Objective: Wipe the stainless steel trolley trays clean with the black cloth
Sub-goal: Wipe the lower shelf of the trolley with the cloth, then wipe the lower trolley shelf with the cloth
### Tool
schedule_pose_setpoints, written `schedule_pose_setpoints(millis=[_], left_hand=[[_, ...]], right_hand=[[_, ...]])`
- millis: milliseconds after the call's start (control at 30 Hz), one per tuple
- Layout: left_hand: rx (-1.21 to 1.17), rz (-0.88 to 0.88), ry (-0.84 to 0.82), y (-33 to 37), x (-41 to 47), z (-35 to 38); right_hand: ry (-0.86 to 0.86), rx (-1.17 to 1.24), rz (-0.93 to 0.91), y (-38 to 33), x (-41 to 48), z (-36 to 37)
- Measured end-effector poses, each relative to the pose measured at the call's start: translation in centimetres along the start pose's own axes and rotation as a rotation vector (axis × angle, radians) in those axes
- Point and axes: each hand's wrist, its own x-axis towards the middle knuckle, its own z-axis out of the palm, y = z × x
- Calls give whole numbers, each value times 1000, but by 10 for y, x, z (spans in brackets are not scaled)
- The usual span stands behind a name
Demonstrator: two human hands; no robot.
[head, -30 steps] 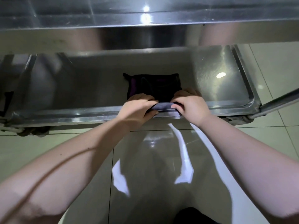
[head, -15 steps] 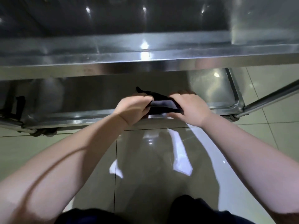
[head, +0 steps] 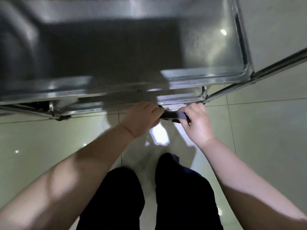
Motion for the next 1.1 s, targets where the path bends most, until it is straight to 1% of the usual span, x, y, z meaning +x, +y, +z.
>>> schedule_pose_setpoints(millis=[67,133,200,267,367,500,633,700,733,833,933,1033,1100], left_hand=[[8,27,36,21,3,-41],[23,33,15,39,7,-81],[4,-3,-5,56,12,-124],[-31,-52,12,75,17,-168],[-53,-75,30,103,19,-237],[-39,-108,-6,135,21,-324],[80,-6,61,158,51,-400],[128,51,61,167,72,-435],[145,82,89,172,84,-452],[232,138,176,192,122,-503],[361,210,224,220,162,-548],[396,257,292,251,198,-586],[396,323,340,277,224,-609]], right_hand=[[-3,-40,-38,-20,-1,-44],[-21,-140,-91,-39,0,-87],[-17,-216,-137,-61,2,-131],[-17,-218,-166,-85,4,-174],[-21,-194,-152,-129,3,-241],[28,-217,-128,-193,-6,-333],[171,-247,-25,-242,-6,-413],[255,-266,1,-257,-6,-449],[289,-275,2,-262,-5,-466],[367,-360,23,-270,1,-520],[460,-466,55,-271,6,-575],[525,-552,65,-272,6,-624],[576,-580,77,-268,3,-660]])
